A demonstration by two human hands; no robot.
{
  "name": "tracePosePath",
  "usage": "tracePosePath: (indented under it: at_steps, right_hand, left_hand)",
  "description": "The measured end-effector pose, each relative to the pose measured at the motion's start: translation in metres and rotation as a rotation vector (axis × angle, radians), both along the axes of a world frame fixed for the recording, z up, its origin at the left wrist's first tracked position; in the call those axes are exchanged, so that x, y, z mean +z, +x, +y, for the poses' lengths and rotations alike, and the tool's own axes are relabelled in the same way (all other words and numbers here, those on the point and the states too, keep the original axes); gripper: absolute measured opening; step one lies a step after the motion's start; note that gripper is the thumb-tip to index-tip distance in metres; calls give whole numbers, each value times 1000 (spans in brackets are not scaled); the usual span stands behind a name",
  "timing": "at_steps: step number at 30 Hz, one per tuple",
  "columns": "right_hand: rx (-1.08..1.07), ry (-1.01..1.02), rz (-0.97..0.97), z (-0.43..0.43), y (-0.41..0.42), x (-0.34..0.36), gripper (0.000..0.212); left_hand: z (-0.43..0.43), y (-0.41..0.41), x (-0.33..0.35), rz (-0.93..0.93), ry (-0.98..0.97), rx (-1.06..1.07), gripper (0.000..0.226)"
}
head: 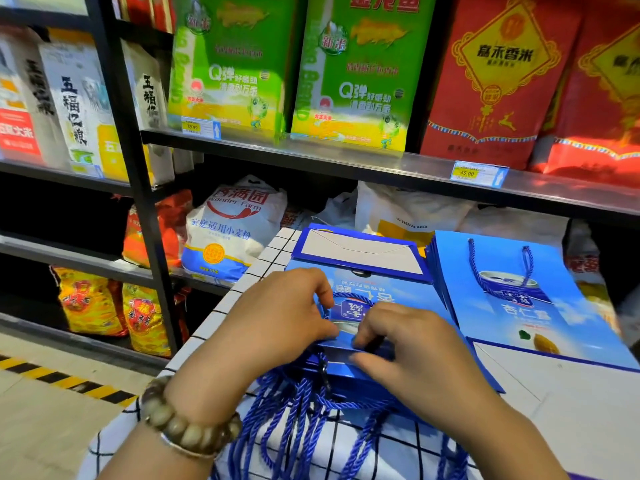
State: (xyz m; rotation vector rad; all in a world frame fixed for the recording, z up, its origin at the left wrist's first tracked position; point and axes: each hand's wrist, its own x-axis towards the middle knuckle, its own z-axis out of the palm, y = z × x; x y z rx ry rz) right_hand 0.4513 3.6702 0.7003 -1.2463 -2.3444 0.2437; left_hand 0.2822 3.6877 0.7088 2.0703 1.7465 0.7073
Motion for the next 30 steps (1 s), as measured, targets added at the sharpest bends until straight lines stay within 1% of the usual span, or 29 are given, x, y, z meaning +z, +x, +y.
tracePosePath:
  at_steps: [2, 5, 6, 8, 11, 12, 13, 14, 15, 16, 17, 18, 20, 21, 22, 23, 24, 25, 26, 27, 28, 29, 30]
  right_hand:
    - [-2, 19, -12, 0, 1, -2, 8]
    - [9, 32, -29, 0, 3, -4, 9]
    - [6, 24, -35, -1, 3, -4, 9]
    - [6, 26, -29, -3, 3, -5, 10]
    - [-9, 76, -12, -8, 1, -4, 17]
    - [-26, 83, 2, -9, 0, -4, 20]
    - [-41, 98, 17, -9, 1, -4, 23]
    - [-55, 118, 36, -8, 4, -2, 25]
    - [-66, 143, 53, -5, 6, 0, 24]
    - [-81, 154, 74, -3, 10, 4, 21]
    - [-98, 135, 96, 0, 13, 10, 14]
    - [-106, 102, 117, 2, 16, 15, 9]
    - [-95, 54, 117, 4, 16, 22, 12]
    - [-86, 42, 114, 4, 16, 25, 11]
    - [-77, 38, 108, 5, 16, 28, 7]
    - [-61, 39, 90, 4, 15, 31, 11]
    - [-35, 34, 59, 1, 13, 33, 24]
    - [-20, 17, 1, -2, 11, 35, 37]
    - [-31, 20, -88, -6, 9, 36, 47]
    - [-47, 59, -181, -9, 6, 36, 51]
    - [-54, 109, -234, -10, 3, 36, 48]
    - [-74, 152, -246, -9, -1, 35, 41]
    - [-103, 200, -240, -8, -4, 33, 33]
  left_hand:
    - [3, 0, -2, -59, 25, -5, 21]
    - [9, -6, -4, -166, 198, 140, 21]
    - [12, -9, -5, -208, 197, 173, 21]
    - [15, -11, -8, -278, 143, 169, 20]
    - [13, -12, -16, -278, 181, 93, 12]
    - [11, -14, -15, -350, 201, 64, 9]
    - [8, -19, -15, -469, 171, 2, 14]
    - [7, -21, -12, -597, 121, -75, 26]
    - [8, -26, -12, -674, 57, -161, 39]
    - [6, -31, -12, -717, -15, -221, 44]
    - [2, -37, -13, -743, -63, -273, 33]
    - [-2, -40, -12, -769, -127, -333, 11]
    - [-8, -43, -12, -699, -191, -438, 48]
    - [-10, -44, -14, -671, -186, -446, 54]
    - [-10, -41, -11, -702, -140, -415, 47]
    - [-9, -39, -11, -730, -90, -391, 33]
    - [-6, -34, -8, -757, -45, -336, 20]
    - [-4, -32, -8, -756, -10, -288, 15]
    - [-2, -29, -8, -747, 20, -265, 14]
    - [-1, -26, -7, -720, 62, -267, 15]
    - [0, -23, -5, -684, 110, -262, 17]
    - [0, -20, -2, -648, 170, -242, 20]
    - [1, -16, 0, -652, 241, -191, 21]
